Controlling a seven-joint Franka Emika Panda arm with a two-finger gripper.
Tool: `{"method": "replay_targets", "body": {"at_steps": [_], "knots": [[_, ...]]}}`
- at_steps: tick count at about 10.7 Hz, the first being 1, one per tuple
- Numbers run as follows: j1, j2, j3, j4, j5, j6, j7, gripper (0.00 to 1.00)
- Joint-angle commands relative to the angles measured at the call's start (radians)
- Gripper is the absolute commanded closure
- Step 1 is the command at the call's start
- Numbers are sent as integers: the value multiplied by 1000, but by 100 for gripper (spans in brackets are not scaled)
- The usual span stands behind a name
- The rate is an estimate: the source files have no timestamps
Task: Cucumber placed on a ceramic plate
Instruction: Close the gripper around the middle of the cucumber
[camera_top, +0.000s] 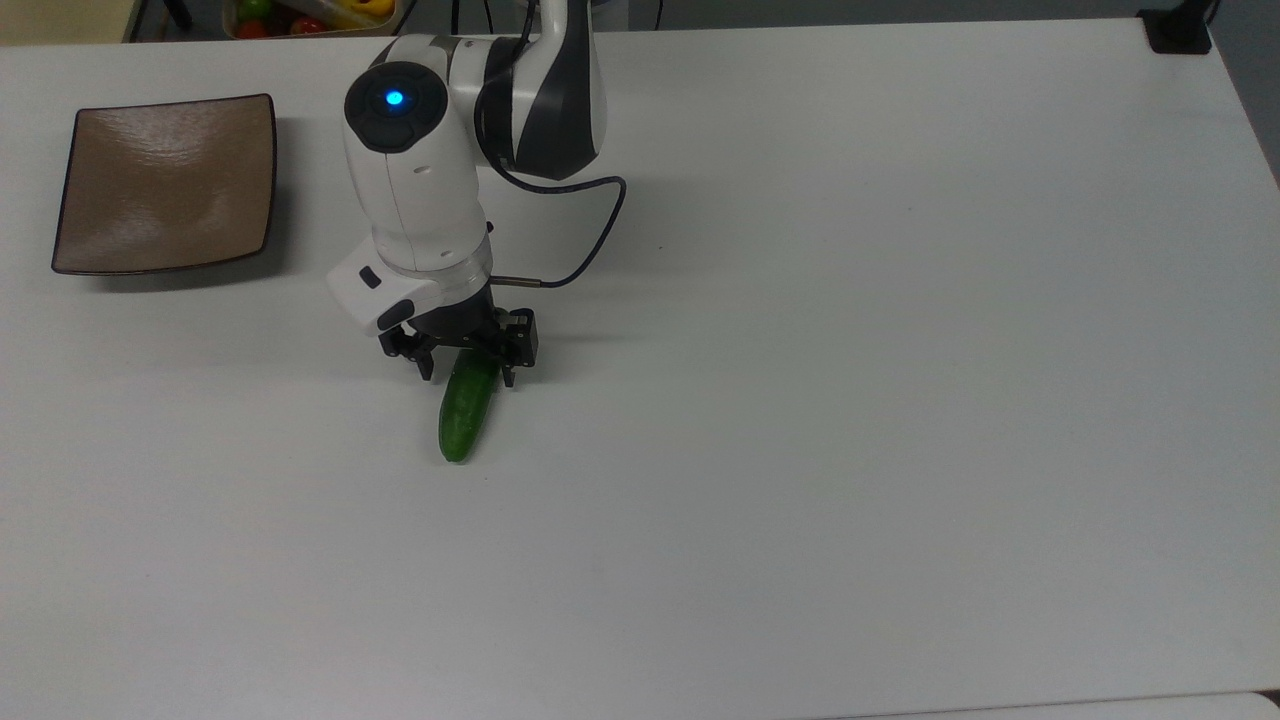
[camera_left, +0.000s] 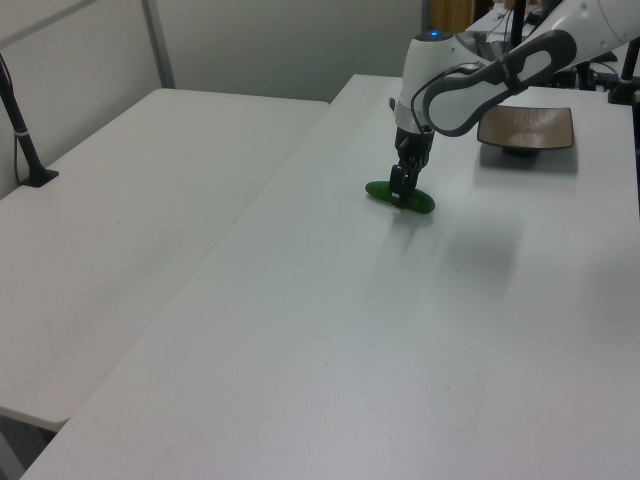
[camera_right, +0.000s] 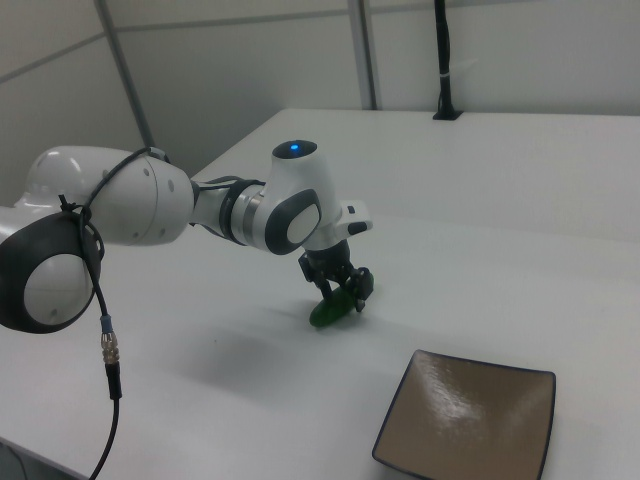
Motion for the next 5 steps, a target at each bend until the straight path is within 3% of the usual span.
{"method": "replay_targets", "body": {"at_steps": [1,3,5], "knots": [[-11,-4,21,-3,4,13,-3,59],[-11,-15,21,-3,4,7,-3,83],[-20,-29,22,-1,4,-1,-3,89]]}}
